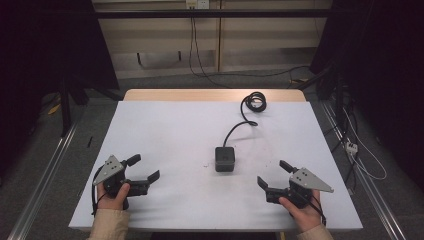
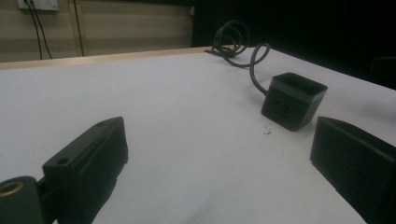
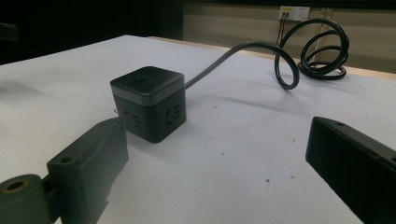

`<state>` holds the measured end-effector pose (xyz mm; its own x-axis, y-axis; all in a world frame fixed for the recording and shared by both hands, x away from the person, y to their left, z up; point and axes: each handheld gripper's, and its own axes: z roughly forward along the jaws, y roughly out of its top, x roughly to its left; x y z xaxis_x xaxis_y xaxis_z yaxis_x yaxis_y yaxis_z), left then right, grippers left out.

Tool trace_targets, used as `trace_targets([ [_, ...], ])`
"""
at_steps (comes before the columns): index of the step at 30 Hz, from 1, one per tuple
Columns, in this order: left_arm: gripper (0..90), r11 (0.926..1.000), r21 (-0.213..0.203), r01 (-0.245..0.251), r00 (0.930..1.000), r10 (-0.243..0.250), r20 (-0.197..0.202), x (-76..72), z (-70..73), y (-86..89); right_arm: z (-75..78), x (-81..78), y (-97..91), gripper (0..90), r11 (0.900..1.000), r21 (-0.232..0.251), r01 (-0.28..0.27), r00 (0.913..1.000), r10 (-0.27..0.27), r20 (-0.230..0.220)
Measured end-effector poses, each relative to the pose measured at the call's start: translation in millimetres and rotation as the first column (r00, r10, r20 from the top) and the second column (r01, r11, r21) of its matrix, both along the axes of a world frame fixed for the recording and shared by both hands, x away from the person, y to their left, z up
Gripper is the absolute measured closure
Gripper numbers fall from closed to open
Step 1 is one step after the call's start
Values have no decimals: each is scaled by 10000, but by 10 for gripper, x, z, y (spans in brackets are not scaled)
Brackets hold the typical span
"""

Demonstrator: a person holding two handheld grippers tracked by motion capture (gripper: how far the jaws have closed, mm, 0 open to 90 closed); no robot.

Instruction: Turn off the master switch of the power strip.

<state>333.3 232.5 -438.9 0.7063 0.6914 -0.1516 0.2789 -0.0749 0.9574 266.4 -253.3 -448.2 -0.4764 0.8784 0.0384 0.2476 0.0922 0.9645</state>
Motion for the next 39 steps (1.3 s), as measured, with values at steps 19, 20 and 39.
trace_targets([
  [19, 38, 10000, -48, 69, 10000, -69, 45, 4, 3, 10, 60, 154, 152, 65, 9997, -42, -231, 9997, 231, 43],
  [20, 38, 10000, -51, 69, 10000, -69, 52, 3, 3, 9, 62, 159, 159, 65, 9997, -65, -246, 9997, 246, 53],
  [39, 38, 9999, -55, 144, 9999, -143, 91, 1, 5, 3, 96, 254, 208, 69, 9994, -43, -336, 9994, 336, 32],
])
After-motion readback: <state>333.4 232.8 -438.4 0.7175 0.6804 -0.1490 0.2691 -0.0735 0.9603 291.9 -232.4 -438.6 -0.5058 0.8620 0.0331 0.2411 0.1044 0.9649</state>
